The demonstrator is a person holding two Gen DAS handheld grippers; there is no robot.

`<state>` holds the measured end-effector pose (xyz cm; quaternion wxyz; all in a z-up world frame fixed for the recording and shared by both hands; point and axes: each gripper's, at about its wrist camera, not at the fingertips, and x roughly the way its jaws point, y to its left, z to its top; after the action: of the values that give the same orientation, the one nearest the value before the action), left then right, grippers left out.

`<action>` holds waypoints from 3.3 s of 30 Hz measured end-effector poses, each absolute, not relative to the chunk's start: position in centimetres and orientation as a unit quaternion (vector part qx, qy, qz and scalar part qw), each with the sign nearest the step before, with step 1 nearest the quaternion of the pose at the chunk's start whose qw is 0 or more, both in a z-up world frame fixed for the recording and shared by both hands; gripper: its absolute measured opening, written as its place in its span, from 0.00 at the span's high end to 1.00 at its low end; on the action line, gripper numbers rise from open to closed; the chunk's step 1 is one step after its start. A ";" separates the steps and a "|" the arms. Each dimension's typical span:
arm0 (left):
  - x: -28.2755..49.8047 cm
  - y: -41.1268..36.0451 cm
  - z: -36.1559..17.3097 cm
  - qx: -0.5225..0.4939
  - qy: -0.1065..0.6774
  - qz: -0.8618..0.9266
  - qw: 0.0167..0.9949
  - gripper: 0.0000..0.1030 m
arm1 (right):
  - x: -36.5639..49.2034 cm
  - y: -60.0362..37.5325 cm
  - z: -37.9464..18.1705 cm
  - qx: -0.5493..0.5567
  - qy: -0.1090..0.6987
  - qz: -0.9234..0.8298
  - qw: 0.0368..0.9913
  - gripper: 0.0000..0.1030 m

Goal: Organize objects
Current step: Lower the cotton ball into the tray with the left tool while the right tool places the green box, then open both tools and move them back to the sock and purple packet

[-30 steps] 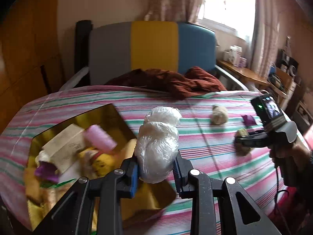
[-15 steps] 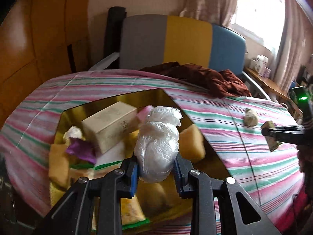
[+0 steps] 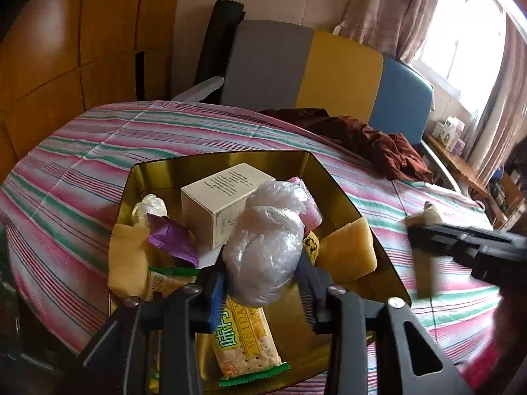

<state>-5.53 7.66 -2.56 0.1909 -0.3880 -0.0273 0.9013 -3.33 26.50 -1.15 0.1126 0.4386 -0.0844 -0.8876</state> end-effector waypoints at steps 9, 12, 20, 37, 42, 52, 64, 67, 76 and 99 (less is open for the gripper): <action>-5.3 6.2 -2.2 -0.375 -0.023 0.911 0.170 0.43 | -3.2 23.2 -3.6 0.462 -0.043 -0.881 0.095 0.50; -5.2 5.9 -2.1 -0.370 -0.014 0.916 0.151 0.38 | -2.5 23.6 -3.6 0.458 -0.037 -0.885 0.078 0.45; -4.3 5.4 -1.7 -0.353 0.006 0.928 0.121 0.31 | -1.6 24.1 -3.2 0.436 -0.038 -0.899 0.033 0.45; -2.8 7.2 -1.0 -0.340 0.034 0.930 0.136 0.25 | -0.2 25.4 -2.9 0.411 -0.025 -0.911 -0.011 0.45; -2.5 8.1 -0.7 -0.339 0.040 0.927 0.154 0.23 | -0.1 26.3 -2.9 0.413 -0.034 -0.910 -0.012 0.45; -2.0 11.1 0.1 -0.332 0.065 0.922 0.188 0.19 | 0.3 30.2 -2.4 0.416 -0.055 -0.907 -0.047 0.45; -1.8 15.9 1.0 -0.325 0.093 0.910 0.241 0.19 | 1.1 38.5 -1.7 0.417 -0.105 -0.894 -0.124 0.45; -1.6 17.3 1.0 -0.324 0.103 0.905 0.255 0.19 | 1.6 40.7 -1.8 0.418 -0.118 -0.889 -0.144 0.45; -1.1 21.7 0.6 -0.334 0.124 0.887 0.294 0.18 | 2.8 47.9 -1.9 0.419 -0.153 -0.870 -0.209 0.41; -1.7 29.9 -1.7 -0.369 0.163 0.850 0.340 0.18 | 3.1 64.4 -7.4 0.417 -0.264 -0.812 -0.312 0.39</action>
<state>-1.73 29.88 -1.73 0.3401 -0.3688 0.1632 0.8496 3.11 64.35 -7.37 -0.3118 0.4167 -0.2644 -0.8119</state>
